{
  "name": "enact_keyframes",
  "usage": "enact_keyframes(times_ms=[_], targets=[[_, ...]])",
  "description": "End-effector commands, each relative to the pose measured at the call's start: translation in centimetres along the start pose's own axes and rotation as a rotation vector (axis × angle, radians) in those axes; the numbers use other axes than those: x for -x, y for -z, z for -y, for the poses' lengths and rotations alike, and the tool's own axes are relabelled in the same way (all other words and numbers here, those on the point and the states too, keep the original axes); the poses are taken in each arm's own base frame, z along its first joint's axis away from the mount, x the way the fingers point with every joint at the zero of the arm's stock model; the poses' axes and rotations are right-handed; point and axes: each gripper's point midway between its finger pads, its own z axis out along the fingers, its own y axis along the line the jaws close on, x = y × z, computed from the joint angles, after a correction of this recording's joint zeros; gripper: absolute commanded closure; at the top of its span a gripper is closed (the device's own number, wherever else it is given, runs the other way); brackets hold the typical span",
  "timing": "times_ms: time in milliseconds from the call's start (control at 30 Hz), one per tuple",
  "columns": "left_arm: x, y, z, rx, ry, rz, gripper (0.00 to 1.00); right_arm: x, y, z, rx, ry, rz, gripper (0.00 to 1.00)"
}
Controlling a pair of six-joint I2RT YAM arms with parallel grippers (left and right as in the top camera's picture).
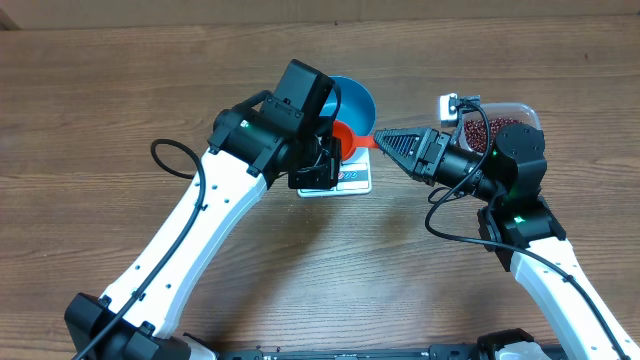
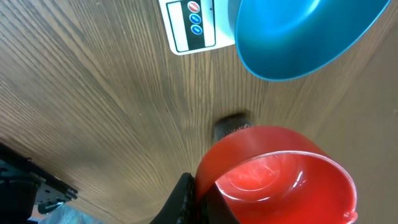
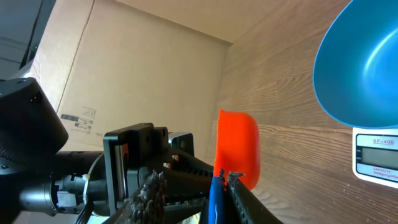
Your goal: Scoop item into bowl and weigh 150g on scale
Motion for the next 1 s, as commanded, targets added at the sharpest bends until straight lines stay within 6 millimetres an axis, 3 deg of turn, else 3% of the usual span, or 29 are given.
enact_keyframes(times_ms=[0,267,600,833,900,967], targets=[[-1.44,1.19,0.22,-0.035,-0.015,-0.036,0.96,0.39,-0.04,-0.92,0.015,0.024,0.009,0.69],[-1.54,1.18,0.21,-0.036,-0.018,-0.037,0.96,0.38,-0.04,-0.91,0.014,0.023,0.009,0.75],[-1.52,1.18,0.22,-0.036,-0.018,-0.037,0.96,0.24,-0.04,-0.6,0.004,0.01,0.004,0.96],[-1.51,1.18,0.18,-0.034,-0.027,-0.037,0.93,0.23,-0.04,-0.6,0.004,0.01,0.003,0.96],[-1.48,1.18,0.14,-0.033,-0.029,-0.035,0.78,0.23,-0.04,-0.6,0.004,0.009,0.003,0.96],[-1.48,1.18,0.14,-0.033,-0.029,-0.035,0.57,0.23,-0.04,-0.6,0.004,0.009,0.003,0.96]])
